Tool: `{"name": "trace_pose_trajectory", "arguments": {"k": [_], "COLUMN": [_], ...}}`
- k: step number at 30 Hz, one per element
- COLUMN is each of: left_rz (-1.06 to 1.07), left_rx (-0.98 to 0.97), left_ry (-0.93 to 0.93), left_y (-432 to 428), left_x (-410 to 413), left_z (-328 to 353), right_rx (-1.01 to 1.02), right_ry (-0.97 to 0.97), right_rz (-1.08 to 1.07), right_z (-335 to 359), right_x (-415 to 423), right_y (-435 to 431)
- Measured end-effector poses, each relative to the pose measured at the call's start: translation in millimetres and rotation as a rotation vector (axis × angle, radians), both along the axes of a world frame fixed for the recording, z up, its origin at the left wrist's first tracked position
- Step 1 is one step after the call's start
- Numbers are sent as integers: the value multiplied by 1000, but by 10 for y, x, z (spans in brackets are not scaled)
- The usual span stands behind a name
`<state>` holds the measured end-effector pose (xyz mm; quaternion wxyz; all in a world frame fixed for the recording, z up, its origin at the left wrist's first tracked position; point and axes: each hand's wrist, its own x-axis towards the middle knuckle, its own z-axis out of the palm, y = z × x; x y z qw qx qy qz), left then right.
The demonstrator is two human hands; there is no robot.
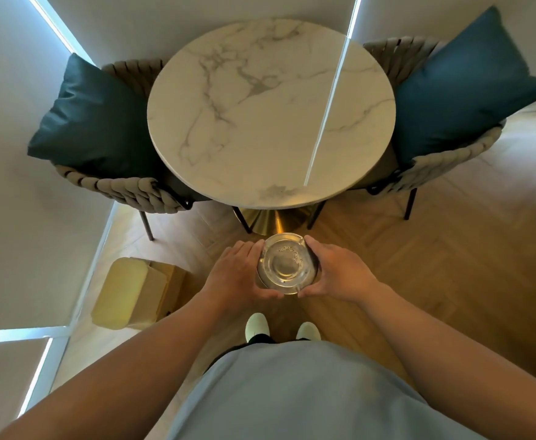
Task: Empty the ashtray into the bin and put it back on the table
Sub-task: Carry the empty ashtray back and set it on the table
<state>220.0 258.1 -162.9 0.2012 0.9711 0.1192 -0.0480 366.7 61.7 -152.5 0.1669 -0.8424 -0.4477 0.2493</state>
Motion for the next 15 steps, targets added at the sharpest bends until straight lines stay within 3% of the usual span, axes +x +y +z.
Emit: {"name": "trace_pose_trajectory", "arguments": {"k": [15], "left_rz": [-150], "left_rx": [46], "left_ry": [-13], "left_y": [1084], "left_x": [755], "left_z": [116], "right_rx": [-11], "right_ry": [-29], "right_rz": [-120], "right_z": [103], "right_x": [521], "right_y": [934]}}
